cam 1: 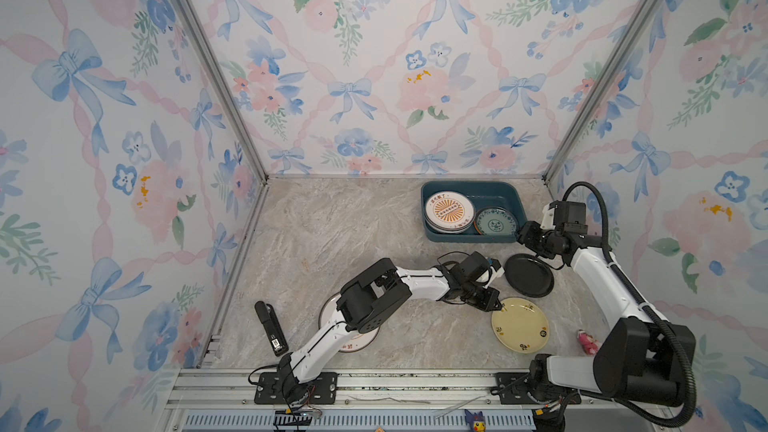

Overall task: Place the plates into the plastic bin on the countertop
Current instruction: Pick up the plate from the bottom-right of the table.

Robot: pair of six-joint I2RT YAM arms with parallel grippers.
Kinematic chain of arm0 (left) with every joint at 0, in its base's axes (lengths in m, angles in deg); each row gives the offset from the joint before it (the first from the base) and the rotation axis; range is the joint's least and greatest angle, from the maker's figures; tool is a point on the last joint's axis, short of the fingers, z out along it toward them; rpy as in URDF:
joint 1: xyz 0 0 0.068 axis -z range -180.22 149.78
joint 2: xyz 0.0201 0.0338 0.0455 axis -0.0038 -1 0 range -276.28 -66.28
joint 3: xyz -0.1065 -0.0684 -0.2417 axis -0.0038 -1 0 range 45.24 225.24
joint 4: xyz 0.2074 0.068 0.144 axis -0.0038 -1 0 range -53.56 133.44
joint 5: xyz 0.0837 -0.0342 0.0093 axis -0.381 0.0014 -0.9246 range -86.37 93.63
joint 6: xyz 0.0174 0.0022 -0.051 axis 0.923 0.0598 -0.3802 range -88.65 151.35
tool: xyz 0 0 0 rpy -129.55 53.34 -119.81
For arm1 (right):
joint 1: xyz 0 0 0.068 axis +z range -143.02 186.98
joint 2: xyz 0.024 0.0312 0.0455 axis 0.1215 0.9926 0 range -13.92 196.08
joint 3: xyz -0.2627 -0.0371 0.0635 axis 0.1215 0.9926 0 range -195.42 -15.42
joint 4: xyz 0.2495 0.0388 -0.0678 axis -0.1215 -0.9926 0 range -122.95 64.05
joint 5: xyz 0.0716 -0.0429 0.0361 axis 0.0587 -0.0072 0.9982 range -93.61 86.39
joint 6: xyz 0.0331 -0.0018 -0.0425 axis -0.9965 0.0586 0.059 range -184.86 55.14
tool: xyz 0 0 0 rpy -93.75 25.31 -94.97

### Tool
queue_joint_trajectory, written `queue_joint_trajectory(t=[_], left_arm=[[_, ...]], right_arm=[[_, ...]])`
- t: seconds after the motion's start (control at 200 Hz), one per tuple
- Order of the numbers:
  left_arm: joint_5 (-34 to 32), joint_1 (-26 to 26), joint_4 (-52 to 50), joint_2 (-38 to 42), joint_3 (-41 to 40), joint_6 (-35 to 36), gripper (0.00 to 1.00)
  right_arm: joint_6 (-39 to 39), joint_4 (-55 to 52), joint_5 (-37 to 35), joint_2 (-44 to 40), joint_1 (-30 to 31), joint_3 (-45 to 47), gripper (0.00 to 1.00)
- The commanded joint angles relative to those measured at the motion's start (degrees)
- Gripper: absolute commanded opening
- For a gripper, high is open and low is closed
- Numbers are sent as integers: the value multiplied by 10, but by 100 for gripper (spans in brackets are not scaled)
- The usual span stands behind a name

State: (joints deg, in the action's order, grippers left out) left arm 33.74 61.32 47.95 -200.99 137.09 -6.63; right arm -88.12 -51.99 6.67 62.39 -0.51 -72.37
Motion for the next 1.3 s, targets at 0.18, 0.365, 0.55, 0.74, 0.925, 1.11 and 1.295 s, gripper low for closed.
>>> queue_joint_trajectory(t=[0.18, 0.365, 0.55, 0.74, 0.925, 1.11, 1.295], left_arm=[[-15, -1, -72, 0, -36, 50, 0], [-19, -21, -66, 88, -132, 78, 0], [-22, -64, -60, 193, -227, 95, 0], [-16, -124, -59, 277, -299, 111, 0], [5, -177, -59, 350, -342, 119, 0], [30, -232, -59, 404, -367, 119, 0], [42, -290, -63, 430, -369, 112, 0]], right_arm=[[14, -1, 5, -23, -9, 21, 54], [20, 11, 46, -29, -11, 34, 55], [18, 72, 156, -29, -8, 74, 56], [4, 133, 254, -29, 1, 123, 60], [-10, 190, 318, -31, 32, 170, 64], [-56, 287, 388, -25, 58, 211, 67], [-112, 426, 435, -1, 98, 253, 67]])
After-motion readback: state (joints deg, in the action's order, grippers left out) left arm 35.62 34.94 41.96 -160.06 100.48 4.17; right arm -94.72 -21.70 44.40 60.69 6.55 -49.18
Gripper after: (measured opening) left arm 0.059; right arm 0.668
